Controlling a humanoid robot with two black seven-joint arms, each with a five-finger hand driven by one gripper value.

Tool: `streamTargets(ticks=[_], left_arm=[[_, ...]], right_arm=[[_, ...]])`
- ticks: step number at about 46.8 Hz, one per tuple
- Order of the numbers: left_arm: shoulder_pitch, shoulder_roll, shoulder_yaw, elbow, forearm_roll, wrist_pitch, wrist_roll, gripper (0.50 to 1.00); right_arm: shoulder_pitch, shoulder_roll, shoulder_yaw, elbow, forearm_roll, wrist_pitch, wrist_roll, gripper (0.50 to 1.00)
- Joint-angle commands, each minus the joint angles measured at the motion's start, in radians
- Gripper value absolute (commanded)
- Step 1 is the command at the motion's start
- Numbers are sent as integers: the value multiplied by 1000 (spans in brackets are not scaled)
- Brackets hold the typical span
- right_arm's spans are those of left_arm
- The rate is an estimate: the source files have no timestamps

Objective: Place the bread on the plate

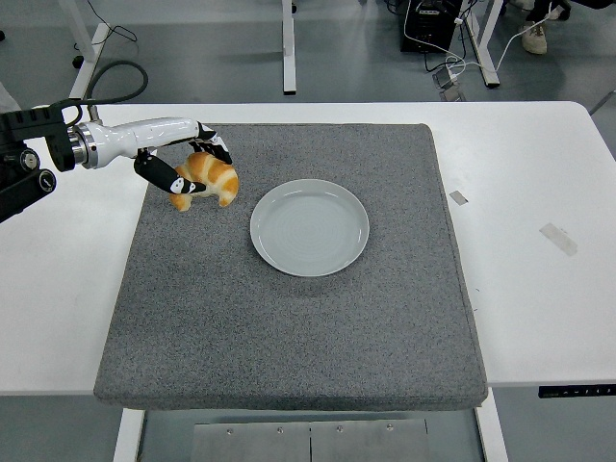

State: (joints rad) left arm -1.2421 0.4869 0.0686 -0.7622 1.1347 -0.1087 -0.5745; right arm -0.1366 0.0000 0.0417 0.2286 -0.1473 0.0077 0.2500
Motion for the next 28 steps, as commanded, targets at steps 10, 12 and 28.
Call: streamTargets(ticks=[10,12,28], left_arm=[[-95,-30,8,0,-56,-23,8,692],[-114,-30,8,0,-58,-32,10,692],[-258,-48,10,0,-81,-92,38,693]], right_arm=[[2,0,1,0,0,0,0,1000],[2,0,1,2,0,0,0,1000],[3,0,1,2,0,0,0,1000]])
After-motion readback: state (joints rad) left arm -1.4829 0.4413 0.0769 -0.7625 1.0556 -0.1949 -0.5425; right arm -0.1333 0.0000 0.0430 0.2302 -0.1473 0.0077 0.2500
